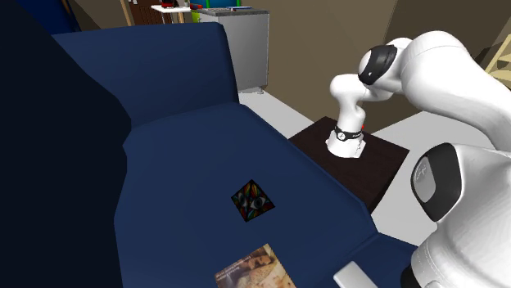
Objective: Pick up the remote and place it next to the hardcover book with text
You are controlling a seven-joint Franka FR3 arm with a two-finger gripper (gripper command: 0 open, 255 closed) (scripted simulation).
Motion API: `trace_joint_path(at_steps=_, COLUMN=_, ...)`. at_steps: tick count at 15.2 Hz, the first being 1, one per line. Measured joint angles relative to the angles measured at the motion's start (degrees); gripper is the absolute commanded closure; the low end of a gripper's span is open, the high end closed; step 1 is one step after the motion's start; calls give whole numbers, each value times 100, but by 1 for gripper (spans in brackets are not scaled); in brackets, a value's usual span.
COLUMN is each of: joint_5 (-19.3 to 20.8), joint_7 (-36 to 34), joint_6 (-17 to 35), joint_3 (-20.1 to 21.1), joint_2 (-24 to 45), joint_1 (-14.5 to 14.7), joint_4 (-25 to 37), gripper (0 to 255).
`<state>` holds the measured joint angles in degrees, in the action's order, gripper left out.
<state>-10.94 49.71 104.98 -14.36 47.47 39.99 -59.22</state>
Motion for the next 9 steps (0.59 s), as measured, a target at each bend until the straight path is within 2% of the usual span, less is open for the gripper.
trace_joint_path(at_steps=2, joint_5=5, joint_7=-18, joint_6=-409, joint_3=2, joint_2=74, joint_1=-74, joint_4=504, gripper=0)
trace_joint_path(at_steps=9, joint_5=8, joint_7=-24, joint_6=-580, joint_3=1, joint_2=101, joint_1=-104, joint_4=694, gripper=0)
